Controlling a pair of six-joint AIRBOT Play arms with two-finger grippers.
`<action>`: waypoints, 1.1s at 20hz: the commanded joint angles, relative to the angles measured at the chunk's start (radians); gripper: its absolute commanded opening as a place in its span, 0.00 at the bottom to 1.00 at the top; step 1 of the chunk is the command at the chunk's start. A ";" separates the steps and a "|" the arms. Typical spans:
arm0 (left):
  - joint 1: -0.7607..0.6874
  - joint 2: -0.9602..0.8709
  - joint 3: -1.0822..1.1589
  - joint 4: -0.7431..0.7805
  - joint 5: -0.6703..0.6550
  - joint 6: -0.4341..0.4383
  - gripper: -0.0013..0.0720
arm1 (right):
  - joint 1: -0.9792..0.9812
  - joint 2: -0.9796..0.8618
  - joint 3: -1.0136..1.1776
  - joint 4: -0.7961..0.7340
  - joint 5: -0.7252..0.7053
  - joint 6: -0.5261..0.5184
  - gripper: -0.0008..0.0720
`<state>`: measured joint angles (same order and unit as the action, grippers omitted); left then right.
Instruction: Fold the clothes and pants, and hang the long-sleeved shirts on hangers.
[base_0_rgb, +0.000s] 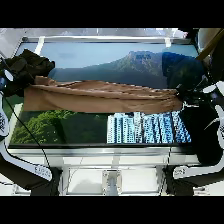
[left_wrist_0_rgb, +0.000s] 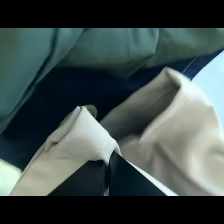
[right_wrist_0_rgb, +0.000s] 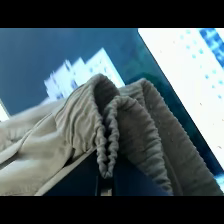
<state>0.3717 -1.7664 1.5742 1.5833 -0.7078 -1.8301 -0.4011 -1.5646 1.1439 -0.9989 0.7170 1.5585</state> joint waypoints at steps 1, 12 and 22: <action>-0.012 -0.033 0.013 -0.057 0.117 -0.052 0.03 | 0.009 -0.033 0.014 0.069 -0.080 0.033 0.06; -0.019 0.070 0.058 -0.179 0.245 -0.048 0.98 | 0.006 -0.029 0.157 0.280 -0.106 0.064 0.75; -0.158 0.331 0.066 -0.179 0.101 0.240 0.97 | -0.169 -0.046 0.274 -0.068 0.470 -0.110 0.76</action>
<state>0.2714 -1.4994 1.6394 1.4048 -0.5343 -1.7267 -0.5148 -1.6016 1.4044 -0.9924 0.9928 1.5490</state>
